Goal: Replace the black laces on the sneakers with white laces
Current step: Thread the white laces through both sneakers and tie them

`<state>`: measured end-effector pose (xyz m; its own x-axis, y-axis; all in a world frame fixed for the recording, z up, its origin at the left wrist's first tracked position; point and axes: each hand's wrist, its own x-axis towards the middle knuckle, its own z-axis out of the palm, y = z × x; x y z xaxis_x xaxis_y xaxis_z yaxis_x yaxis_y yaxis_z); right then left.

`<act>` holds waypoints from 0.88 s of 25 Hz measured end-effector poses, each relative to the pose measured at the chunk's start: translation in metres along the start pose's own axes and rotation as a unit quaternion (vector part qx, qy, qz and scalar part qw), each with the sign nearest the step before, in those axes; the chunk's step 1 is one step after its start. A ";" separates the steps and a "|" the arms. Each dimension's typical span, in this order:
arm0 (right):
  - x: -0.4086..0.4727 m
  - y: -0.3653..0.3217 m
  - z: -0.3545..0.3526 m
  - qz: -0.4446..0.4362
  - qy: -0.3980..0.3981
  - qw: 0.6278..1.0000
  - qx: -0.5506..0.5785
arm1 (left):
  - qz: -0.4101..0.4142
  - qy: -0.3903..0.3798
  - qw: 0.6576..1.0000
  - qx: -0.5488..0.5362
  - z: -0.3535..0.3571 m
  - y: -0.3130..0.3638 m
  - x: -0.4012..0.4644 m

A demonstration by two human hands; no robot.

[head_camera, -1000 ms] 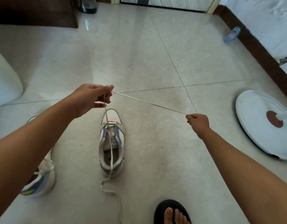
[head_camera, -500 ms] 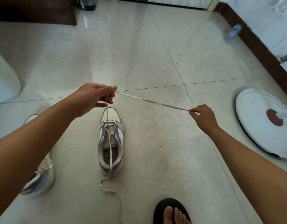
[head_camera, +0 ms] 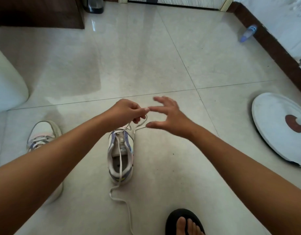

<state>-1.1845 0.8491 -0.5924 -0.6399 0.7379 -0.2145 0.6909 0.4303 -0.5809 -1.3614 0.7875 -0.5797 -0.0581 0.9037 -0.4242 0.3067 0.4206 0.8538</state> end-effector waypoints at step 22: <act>-0.018 0.136 -0.052 0.315 0.149 0.916 0.200 | -0.029 0.095 0.990 -0.098 -0.051 -0.018 0.000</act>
<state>-1.0617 0.9212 -0.6270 0.0049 0.9087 -0.4174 0.6753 -0.3108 -0.6689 -1.4154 0.7843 -0.5799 -0.2541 0.8684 -0.4259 0.1074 0.4629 0.8799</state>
